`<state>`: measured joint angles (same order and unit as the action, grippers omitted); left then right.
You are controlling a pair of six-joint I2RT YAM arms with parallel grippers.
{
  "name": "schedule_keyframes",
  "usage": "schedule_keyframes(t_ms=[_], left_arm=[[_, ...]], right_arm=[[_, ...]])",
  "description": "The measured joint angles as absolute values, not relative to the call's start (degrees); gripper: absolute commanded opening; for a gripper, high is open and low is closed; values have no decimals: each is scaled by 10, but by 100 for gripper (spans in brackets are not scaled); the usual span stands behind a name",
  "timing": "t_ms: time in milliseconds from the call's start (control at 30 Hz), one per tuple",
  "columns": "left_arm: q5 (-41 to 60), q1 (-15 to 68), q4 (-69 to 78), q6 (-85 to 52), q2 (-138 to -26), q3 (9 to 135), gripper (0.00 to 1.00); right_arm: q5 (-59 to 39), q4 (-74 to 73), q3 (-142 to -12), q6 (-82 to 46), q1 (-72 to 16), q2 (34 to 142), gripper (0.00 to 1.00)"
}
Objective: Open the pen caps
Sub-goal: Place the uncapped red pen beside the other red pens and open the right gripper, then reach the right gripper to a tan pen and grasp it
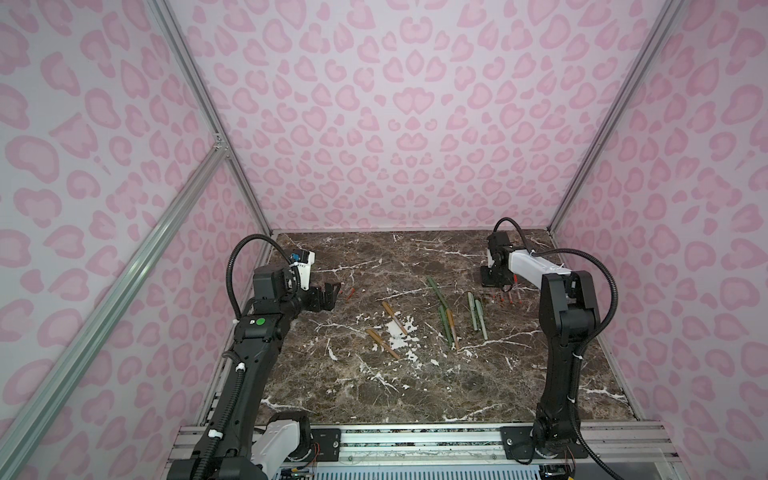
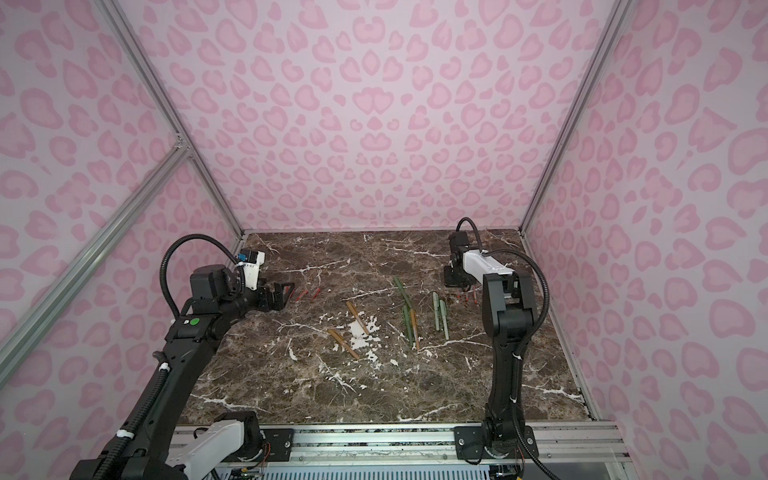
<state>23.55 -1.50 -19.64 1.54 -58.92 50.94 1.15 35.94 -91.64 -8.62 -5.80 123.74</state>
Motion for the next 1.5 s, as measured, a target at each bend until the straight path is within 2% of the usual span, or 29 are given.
schedule_keyframes(t_ms=[200,433,800,900,1133,1300,1500], left_arm=[[242,-23,-196,13,-588,509,98],[247,-33,-197,7,-586,508,98],[253,-40,-196,0,-586,508,98],[255,-42,-197,0,-587,508,98],[255,-45,-197,0,-594,508,98],[256,-45,-196,0,-595,508,98],[257,-47,-193,-3,-594,506,98]], right_arm=[[13,350,-923,-91,-55,1244,17],[12,366,-921,-95,-51,1230,23],[-10,369,-865,-118,-60,1084,28],[-22,366,-817,-125,-88,1038,33],[-42,363,-768,-139,-201,987,35],[-42,362,-781,-144,-284,1002,36],[-47,362,-835,-158,-362,1068,36]])
